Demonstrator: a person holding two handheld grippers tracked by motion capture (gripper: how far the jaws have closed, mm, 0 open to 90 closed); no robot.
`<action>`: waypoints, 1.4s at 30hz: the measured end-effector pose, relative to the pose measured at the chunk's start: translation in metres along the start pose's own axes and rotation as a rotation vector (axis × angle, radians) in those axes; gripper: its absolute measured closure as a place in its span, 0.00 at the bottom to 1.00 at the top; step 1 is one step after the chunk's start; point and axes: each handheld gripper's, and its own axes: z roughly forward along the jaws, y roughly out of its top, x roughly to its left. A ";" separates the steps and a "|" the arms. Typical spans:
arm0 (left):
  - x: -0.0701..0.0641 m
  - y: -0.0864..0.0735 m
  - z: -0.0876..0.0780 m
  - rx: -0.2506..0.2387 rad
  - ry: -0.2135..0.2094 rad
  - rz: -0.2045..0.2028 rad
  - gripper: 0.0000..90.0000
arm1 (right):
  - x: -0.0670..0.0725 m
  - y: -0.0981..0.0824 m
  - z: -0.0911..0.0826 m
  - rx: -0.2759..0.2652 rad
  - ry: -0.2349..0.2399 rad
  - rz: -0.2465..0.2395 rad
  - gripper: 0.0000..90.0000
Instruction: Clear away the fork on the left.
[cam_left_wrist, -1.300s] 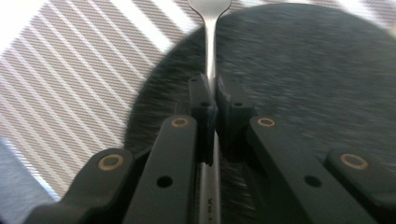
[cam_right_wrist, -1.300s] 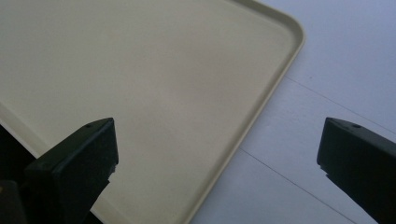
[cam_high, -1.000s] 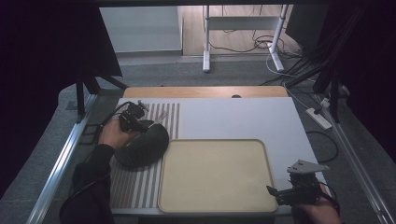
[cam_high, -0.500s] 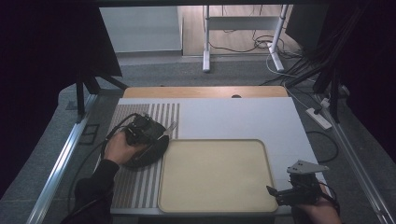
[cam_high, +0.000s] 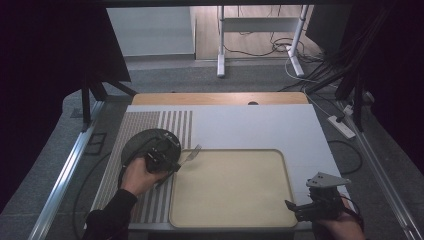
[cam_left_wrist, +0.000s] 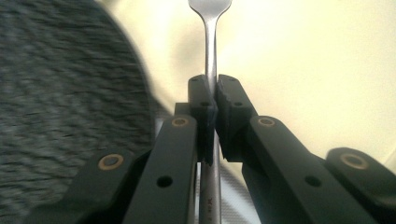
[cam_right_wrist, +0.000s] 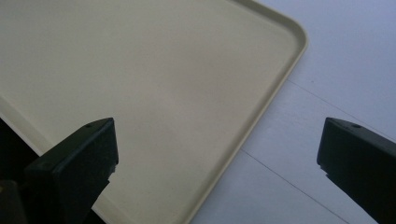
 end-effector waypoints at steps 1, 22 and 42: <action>-0.005 0.000 0.002 -0.005 -0.015 -0.007 0.94 | 0.000 0.000 0.000 0.000 0.000 -0.001 0.00; -0.062 0.000 0.051 0.059 -0.022 -0.046 0.90 | 0.001 0.000 0.000 0.003 0.003 -0.016 0.00; -0.062 0.013 0.061 -0.015 0.039 -0.008 0.99 | 0.002 0.000 0.001 0.008 0.005 -0.014 0.00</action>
